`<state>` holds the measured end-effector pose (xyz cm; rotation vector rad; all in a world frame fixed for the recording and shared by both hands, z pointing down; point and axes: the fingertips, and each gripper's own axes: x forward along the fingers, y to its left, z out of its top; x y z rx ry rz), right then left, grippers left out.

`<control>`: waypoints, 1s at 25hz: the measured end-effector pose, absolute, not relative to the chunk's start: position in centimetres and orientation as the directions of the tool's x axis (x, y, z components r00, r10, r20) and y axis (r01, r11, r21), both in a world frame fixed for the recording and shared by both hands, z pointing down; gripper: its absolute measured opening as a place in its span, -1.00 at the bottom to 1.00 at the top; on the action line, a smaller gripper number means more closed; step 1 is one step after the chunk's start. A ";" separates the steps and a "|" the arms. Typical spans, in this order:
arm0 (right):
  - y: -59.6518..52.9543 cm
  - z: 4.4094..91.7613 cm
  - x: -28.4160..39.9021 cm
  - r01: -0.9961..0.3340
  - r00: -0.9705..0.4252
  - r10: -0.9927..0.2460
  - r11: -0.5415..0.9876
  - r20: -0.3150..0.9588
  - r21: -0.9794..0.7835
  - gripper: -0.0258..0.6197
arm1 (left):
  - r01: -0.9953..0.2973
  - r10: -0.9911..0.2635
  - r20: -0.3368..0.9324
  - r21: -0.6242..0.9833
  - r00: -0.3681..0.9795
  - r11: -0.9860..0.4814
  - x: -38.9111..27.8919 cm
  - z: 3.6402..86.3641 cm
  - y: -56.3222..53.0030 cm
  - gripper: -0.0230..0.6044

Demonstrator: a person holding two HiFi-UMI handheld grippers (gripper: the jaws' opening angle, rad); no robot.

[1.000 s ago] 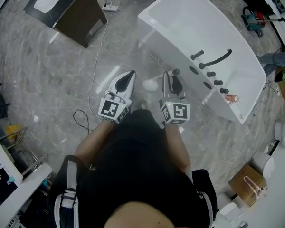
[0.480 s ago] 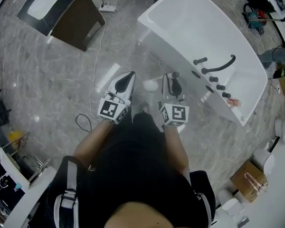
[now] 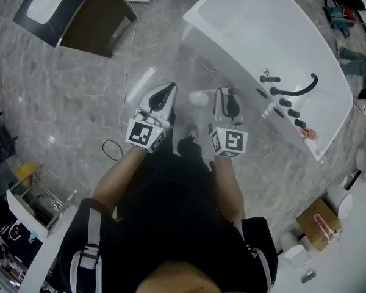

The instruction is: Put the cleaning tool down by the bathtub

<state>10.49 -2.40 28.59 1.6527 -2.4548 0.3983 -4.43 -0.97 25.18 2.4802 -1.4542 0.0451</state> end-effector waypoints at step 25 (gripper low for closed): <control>-12.5 43.1 6.2 -0.952 -0.306 -0.871 0.273 0.385 -0.139 -0.63 | -0.840 -0.793 0.286 0.255 0.538 -0.478 -7.8 39.0 -8.5 -0.91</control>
